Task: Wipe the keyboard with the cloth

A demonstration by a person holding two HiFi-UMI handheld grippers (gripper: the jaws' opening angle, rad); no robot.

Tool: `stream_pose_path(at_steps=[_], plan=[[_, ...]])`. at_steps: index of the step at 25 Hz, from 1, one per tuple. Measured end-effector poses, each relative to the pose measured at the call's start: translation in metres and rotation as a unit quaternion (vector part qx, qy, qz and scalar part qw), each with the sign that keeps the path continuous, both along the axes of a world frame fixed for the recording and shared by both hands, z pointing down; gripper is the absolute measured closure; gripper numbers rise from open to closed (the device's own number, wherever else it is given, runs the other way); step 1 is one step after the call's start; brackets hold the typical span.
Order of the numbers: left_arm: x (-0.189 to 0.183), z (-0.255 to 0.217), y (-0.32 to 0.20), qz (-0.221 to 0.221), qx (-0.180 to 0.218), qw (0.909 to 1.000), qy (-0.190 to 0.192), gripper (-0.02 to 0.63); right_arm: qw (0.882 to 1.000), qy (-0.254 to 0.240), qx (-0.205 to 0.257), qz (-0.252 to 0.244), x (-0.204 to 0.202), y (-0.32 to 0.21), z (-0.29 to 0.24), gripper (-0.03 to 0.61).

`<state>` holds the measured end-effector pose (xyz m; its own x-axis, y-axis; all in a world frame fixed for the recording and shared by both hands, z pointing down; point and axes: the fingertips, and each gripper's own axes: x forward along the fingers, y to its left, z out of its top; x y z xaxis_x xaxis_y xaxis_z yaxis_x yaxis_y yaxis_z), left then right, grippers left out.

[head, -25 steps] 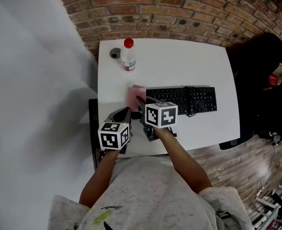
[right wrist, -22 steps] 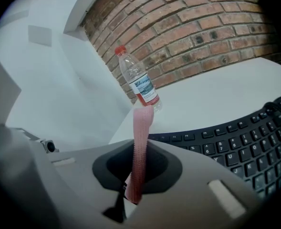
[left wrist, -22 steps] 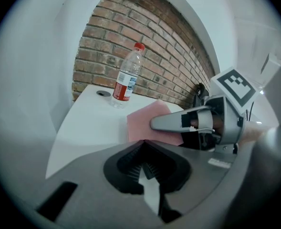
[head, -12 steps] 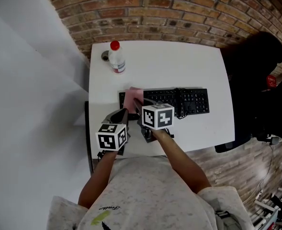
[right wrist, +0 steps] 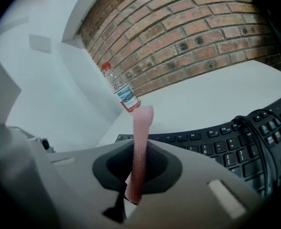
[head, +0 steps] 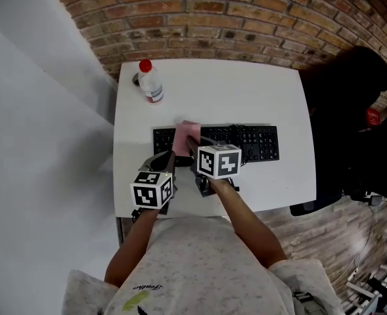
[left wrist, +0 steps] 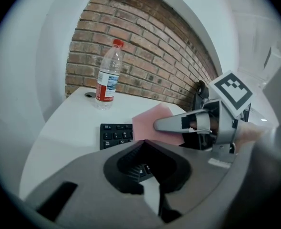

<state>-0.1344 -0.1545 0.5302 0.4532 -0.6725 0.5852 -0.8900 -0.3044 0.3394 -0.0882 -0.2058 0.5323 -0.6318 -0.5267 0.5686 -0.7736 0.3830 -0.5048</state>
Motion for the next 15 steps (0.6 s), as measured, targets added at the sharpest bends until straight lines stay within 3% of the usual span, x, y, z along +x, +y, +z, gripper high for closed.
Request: stream_pose_path(at_steps=[15], plan=[[0.048, -0.005, -0.007, 0.017, 0.008, 0.9998, -0.006, 0.618, 1.000, 0.009, 0.004, 0.018, 0.057, -0.003, -0.002, 0.554]])
